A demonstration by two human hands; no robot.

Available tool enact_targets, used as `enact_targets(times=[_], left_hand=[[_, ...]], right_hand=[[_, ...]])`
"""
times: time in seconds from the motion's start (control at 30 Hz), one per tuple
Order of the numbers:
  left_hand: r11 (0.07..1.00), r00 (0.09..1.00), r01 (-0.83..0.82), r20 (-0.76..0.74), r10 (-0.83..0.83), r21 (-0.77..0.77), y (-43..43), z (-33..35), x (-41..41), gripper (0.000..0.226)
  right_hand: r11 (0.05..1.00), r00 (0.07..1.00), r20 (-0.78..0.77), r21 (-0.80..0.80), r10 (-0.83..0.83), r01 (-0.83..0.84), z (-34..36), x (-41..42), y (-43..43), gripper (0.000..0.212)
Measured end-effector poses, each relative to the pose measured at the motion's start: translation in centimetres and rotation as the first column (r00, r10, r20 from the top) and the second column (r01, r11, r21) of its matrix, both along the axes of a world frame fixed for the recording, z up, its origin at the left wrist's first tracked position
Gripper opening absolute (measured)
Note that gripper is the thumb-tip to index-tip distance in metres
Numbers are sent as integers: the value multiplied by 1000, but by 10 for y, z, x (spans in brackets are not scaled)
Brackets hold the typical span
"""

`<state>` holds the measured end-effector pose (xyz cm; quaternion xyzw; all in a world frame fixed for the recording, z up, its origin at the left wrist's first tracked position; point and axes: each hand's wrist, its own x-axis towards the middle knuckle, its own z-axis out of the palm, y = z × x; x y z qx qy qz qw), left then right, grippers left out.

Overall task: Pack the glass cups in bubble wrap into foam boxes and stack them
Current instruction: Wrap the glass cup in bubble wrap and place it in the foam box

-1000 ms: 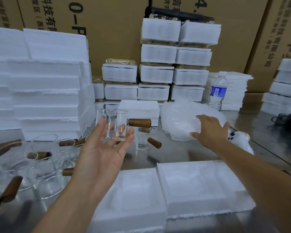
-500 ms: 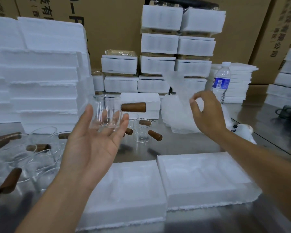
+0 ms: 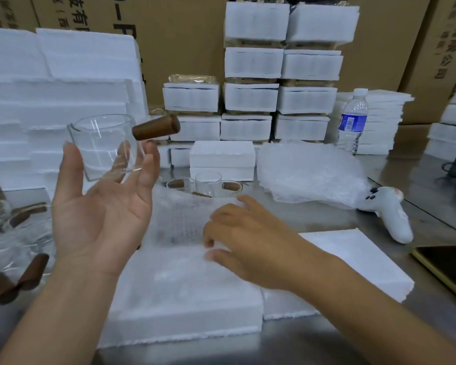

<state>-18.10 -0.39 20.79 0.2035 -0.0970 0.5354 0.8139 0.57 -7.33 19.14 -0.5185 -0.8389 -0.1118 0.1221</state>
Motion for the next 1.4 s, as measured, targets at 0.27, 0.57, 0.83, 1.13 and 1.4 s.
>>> enact_targets(times=[0.27,0.57,0.83,1.13,1.4], left_hand=[[983,913,-139,-370,174,122,-12,5,21,52],[928,694,-85,-647,316,363,-25,-12,50,75],[718,61,39,-718,693,695,-25,-29,55,84],[466,-439,327,-304,845,822,-26,-45,57,27],[505,-404,203,-398,824,839,-24,-40,56,18]], right_hand=[[964,775,-631,188,-29,190,-5,26,-8,44],[977,847,-527,140,-64,161,-9,39,-6,35],[908,872,-418,206,-255,364,4,64,-9,21],[794,713,-600,201,-364,574,-2,77,-3,25],[810,636,-708,155,-308,565,-1,78,0,25]])
